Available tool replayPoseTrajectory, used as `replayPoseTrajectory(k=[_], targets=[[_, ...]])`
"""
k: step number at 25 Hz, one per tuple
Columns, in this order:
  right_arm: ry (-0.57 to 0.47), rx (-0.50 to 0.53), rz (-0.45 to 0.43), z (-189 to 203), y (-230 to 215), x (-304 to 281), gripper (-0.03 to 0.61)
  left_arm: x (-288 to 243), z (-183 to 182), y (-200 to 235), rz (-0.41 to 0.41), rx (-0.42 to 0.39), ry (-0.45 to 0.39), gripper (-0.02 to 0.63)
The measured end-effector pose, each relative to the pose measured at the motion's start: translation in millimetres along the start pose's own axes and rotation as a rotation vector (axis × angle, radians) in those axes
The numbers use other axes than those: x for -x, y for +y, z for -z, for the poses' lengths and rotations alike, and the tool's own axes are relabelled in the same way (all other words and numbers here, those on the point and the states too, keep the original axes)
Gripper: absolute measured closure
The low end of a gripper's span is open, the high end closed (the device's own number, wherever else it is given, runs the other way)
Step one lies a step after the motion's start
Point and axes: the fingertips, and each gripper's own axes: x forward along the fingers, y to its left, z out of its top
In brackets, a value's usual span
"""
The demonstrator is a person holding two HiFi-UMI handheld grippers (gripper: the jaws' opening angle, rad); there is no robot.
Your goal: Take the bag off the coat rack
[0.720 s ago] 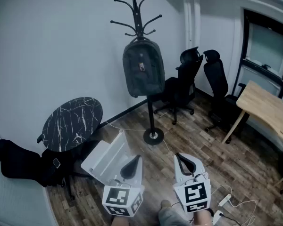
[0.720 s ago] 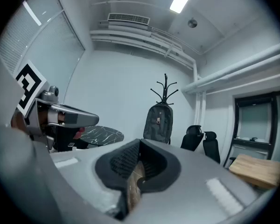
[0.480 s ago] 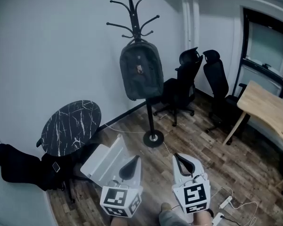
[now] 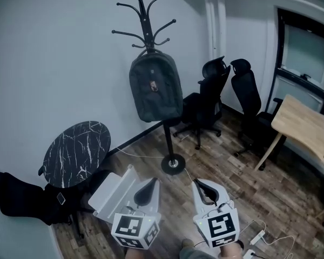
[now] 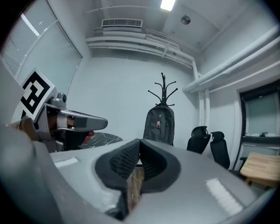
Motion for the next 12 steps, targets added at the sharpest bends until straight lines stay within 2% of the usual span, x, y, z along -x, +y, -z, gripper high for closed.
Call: replayPoseTrajectory(k=[5, 12], targets=[[-0.001, 0.027, -0.016, -1, -22, -20, 0.577, -29, -6, -2, -0.002, -0.008, -0.007, 0.604], [-0.019, 0.144, -0.021, -2, -43, -51, 0.577, -60, -5, 2, -0.031, -0.003, -0.006, 0.604]])
